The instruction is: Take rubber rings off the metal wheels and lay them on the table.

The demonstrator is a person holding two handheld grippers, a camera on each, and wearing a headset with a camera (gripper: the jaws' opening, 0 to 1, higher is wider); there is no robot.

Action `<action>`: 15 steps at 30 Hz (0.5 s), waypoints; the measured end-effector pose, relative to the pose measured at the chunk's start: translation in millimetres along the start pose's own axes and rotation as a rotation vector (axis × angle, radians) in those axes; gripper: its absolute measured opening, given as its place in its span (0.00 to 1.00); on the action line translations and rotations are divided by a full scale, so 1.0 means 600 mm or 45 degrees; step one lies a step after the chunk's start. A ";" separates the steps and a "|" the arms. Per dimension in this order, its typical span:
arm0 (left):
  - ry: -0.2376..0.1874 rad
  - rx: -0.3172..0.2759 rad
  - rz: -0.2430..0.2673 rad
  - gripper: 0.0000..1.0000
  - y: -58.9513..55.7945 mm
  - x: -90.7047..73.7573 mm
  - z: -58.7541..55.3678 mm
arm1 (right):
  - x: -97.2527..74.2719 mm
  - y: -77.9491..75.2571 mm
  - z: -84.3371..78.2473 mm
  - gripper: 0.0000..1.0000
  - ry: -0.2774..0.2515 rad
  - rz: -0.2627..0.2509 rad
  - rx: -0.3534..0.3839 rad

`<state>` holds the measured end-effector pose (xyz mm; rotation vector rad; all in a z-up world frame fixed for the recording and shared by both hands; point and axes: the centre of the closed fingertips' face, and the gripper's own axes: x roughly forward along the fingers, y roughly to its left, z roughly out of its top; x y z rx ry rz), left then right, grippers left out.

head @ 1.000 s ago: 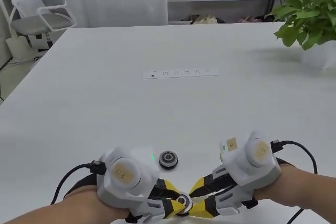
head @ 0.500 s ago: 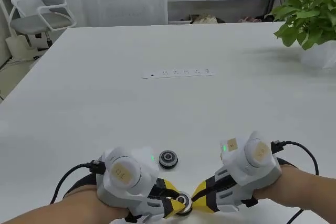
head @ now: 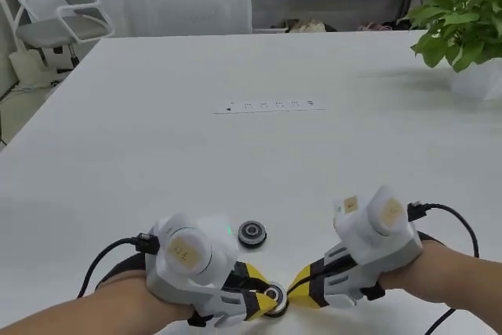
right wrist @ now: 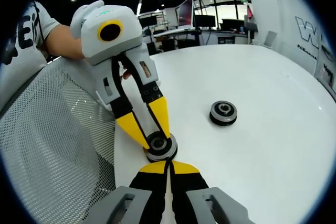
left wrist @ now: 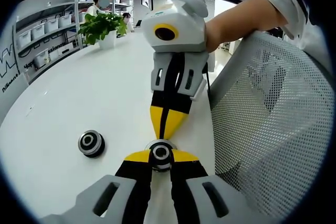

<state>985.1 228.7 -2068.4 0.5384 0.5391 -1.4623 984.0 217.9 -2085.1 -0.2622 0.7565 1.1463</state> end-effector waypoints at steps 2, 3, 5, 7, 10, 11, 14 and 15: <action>0.000 -0.001 0.001 0.09 0.000 0.000 0.000 | -0.001 0.000 0.001 0.00 -0.006 0.002 0.020; 0.001 -0.001 0.001 0.09 -0.001 0.000 0.000 | -0.001 0.000 0.001 0.00 -0.010 0.004 0.037; 0.000 -0.001 0.000 0.09 -0.001 -0.001 0.000 | -0.004 -0.003 0.006 0.00 -0.035 0.003 0.080; -0.001 -0.002 -0.001 0.09 -0.001 -0.001 0.000 | -0.008 -0.005 0.009 0.00 -0.057 0.002 0.118; -0.001 -0.003 -0.003 0.09 -0.001 -0.001 0.000 | -0.007 -0.004 0.009 0.00 -0.074 0.006 0.169; -0.001 -0.003 -0.003 0.08 -0.001 -0.001 0.000 | -0.008 -0.004 0.010 0.00 -0.080 0.006 0.184; -0.001 -0.003 -0.002 0.08 -0.001 -0.001 0.001 | -0.011 -0.005 0.022 0.00 -0.137 0.014 0.264; -0.001 -0.004 -0.001 0.08 -0.001 -0.001 0.001 | -0.011 -0.005 0.019 0.00 -0.132 0.017 0.264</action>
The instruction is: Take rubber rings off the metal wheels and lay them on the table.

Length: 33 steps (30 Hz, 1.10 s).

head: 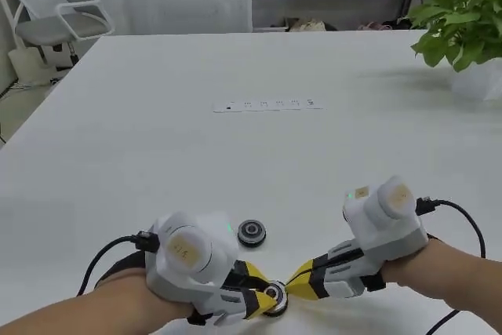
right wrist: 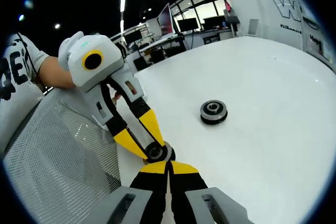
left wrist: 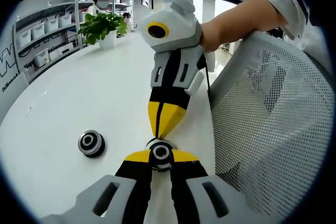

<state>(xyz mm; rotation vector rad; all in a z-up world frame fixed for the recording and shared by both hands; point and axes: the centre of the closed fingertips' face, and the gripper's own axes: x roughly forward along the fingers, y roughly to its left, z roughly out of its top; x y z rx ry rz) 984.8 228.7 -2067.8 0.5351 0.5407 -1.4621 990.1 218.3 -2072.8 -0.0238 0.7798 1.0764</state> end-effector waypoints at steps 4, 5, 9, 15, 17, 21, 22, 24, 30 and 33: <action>0.000 0.000 0.000 0.08 0.000 0.000 0.000 | -0.001 0.003 0.000 0.00 -0.028 0.019 0.068; 0.000 0.001 0.000 0.08 0.000 0.000 0.000 | -0.001 0.001 0.000 0.00 -0.028 0.019 0.066; 0.003 0.000 0.001 0.08 0.000 0.000 0.000 | 0.000 0.006 0.002 0.00 -0.035 0.029 0.081; 0.007 -0.001 0.002 0.08 0.001 0.001 0.000 | 0.001 0.011 0.004 0.00 -0.055 0.053 0.136; 0.009 -0.002 0.001 0.08 0.002 0.001 0.000 | 0.002 0.014 0.006 0.00 -0.060 0.065 0.140; 0.009 -0.001 -0.001 0.08 0.002 0.001 0.000 | 0.005 0.021 0.009 0.00 -0.064 0.086 0.146; 0.009 -0.001 -0.002 0.08 0.002 0.001 0.000 | 0.006 0.023 0.010 0.00 -0.066 0.092 0.147; 0.009 -0.002 -0.003 0.08 0.002 0.001 0.000 | 0.008 0.027 0.012 0.00 -0.066 0.106 0.144; 0.005 -0.004 0.001 0.08 0.003 0.002 0.001 | 0.014 0.041 0.032 0.00 -0.094 0.136 0.051; 0.006 -0.004 0.002 0.08 0.003 0.002 0.001 | 0.011 0.041 0.030 0.00 -0.103 0.144 0.089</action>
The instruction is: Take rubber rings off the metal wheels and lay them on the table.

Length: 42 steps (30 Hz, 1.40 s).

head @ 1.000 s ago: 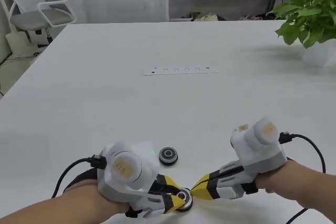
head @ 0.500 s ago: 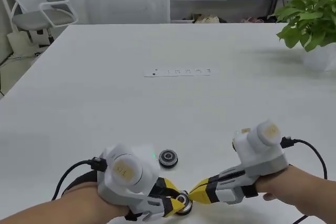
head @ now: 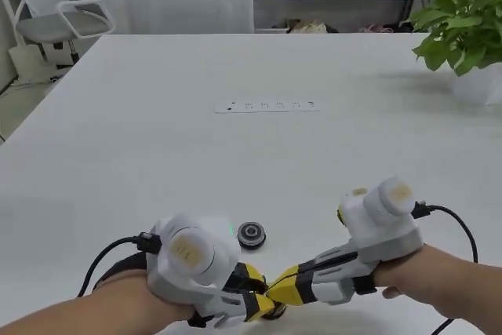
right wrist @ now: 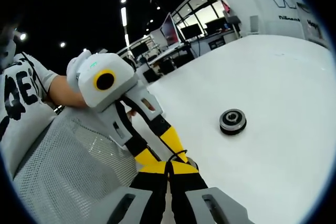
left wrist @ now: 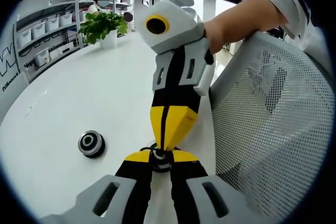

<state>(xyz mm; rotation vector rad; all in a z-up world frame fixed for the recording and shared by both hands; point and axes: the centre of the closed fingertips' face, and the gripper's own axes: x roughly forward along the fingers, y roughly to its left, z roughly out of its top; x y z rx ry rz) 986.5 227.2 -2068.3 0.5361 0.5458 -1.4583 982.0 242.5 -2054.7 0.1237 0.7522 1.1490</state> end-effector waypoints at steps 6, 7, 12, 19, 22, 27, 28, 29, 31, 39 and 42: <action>-0.006 -0.003 0.001 0.09 0.000 0.000 0.000 | -0.010 -0.011 -0.006 0.00 0.007 -0.037 -0.008; -0.010 -0.001 0.001 0.09 0.000 0.001 0.000 | -0.011 -0.012 -0.006 0.00 0.006 -0.040 -0.008; -0.014 -0.003 -0.001 0.09 0.000 0.000 0.000 | -0.012 -0.013 -0.005 0.00 0.006 -0.046 -0.008; -0.006 -0.008 -0.012 0.10 -0.002 0.001 0.002 | -0.013 -0.012 -0.004 0.00 0.004 -0.043 0.002; 0.008 0.001 -0.016 0.10 -0.001 0.001 0.002 | -0.013 -0.012 -0.005 0.00 0.006 -0.043 0.002; 0.034 -0.001 -0.025 0.10 -0.002 0.002 0.003 | -0.012 -0.011 -0.005 0.00 0.007 -0.042 0.004; 0.038 -0.003 -0.027 0.11 -0.003 0.001 0.003 | -0.013 -0.011 -0.005 0.00 0.008 -0.042 0.003; 0.046 0.003 -0.029 0.11 -0.004 0.000 0.002 | -0.013 -0.011 -0.006 0.00 0.010 -0.041 0.003; 0.062 0.020 -0.034 0.12 -0.005 -0.001 0.001 | -0.013 -0.011 -0.005 0.00 0.007 -0.041 0.005; 0.049 0.003 -0.039 0.14 -0.004 -0.019 0.010 | -0.015 -0.009 0.002 0.00 -0.016 -0.035 0.007; 0.046 0.007 -0.042 0.25 -0.005 -0.024 0.010 | -0.016 -0.010 0.005 0.00 -0.031 -0.038 0.011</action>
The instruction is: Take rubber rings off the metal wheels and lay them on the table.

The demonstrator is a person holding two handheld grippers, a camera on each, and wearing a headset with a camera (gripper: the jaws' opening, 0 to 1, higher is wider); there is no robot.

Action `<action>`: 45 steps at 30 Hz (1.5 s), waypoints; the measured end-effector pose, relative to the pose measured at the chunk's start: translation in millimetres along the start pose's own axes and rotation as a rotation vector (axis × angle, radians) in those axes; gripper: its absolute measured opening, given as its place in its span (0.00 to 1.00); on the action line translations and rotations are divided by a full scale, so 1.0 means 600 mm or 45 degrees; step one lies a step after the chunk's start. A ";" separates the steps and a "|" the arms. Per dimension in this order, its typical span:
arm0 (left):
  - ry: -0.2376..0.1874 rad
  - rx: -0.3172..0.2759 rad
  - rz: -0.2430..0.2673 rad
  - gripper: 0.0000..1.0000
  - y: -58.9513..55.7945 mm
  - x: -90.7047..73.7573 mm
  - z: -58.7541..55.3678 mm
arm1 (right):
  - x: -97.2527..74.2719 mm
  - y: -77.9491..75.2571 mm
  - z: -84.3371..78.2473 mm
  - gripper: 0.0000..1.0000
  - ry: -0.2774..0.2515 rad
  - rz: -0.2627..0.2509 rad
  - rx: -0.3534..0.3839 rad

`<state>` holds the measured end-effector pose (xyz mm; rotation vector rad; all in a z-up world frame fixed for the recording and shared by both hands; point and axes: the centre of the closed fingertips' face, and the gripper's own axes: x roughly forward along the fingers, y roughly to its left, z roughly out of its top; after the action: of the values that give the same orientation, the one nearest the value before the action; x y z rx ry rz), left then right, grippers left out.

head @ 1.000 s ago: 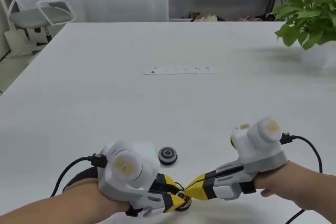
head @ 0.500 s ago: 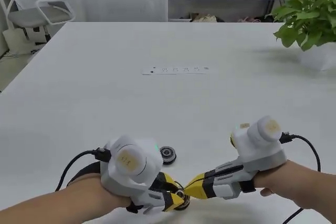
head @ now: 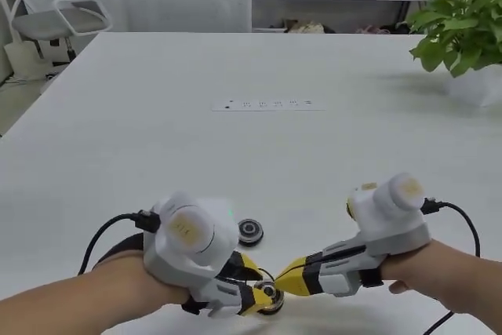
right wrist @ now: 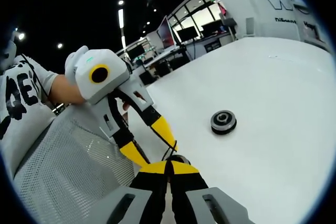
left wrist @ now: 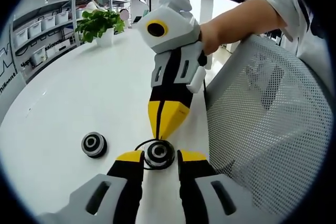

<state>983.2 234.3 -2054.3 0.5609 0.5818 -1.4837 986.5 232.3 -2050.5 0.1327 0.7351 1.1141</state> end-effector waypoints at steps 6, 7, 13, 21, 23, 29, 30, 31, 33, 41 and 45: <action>0.006 0.014 -0.010 0.31 -0.007 -0.015 -0.004 | -0.003 -0.002 0.008 0.00 -0.025 -0.003 0.011; 0.003 0.011 -0.010 0.32 -0.007 -0.018 -0.003 | -0.003 -0.001 0.009 0.00 -0.025 -0.001 0.011; -0.036 0.002 -0.001 0.33 -0.006 -0.039 0.008 | -0.002 0.004 0.013 0.00 -0.032 0.011 0.007; -0.091 -0.015 0.028 0.37 -0.003 -0.071 0.018 | -0.002 0.006 0.023 0.00 -0.048 0.018 0.006; -0.103 -0.024 0.039 0.38 0.000 -0.078 0.019 | -0.001 0.006 0.025 0.00 -0.047 0.019 0.003; -0.137 -0.044 0.075 0.40 0.007 -0.101 0.020 | 0.004 0.010 0.037 0.00 -0.054 0.027 -0.005; -0.141 -0.047 0.081 0.41 0.008 -0.105 0.020 | 0.005 0.010 0.040 0.00 -0.055 0.029 -0.007; -0.146 -0.050 0.085 0.41 0.009 -0.108 0.020 | 0.006 0.011 0.041 0.00 -0.055 0.030 -0.008; -0.156 -0.058 0.096 0.42 0.011 -0.115 0.020 | 0.010 0.011 0.045 0.00 -0.057 0.032 -0.008; -0.183 -0.079 0.140 0.47 0.017 -0.142 0.013 | 0.024 0.014 0.057 0.00 -0.059 0.042 -0.014; -0.189 -0.084 0.165 0.49 0.022 -0.154 0.008 | 0.033 0.015 0.061 0.00 -0.052 0.047 -0.018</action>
<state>995.8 300.1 -1989.3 0.4249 0.4678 -1.3652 1006.1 262.8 -2028.0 0.1568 0.6905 1.1482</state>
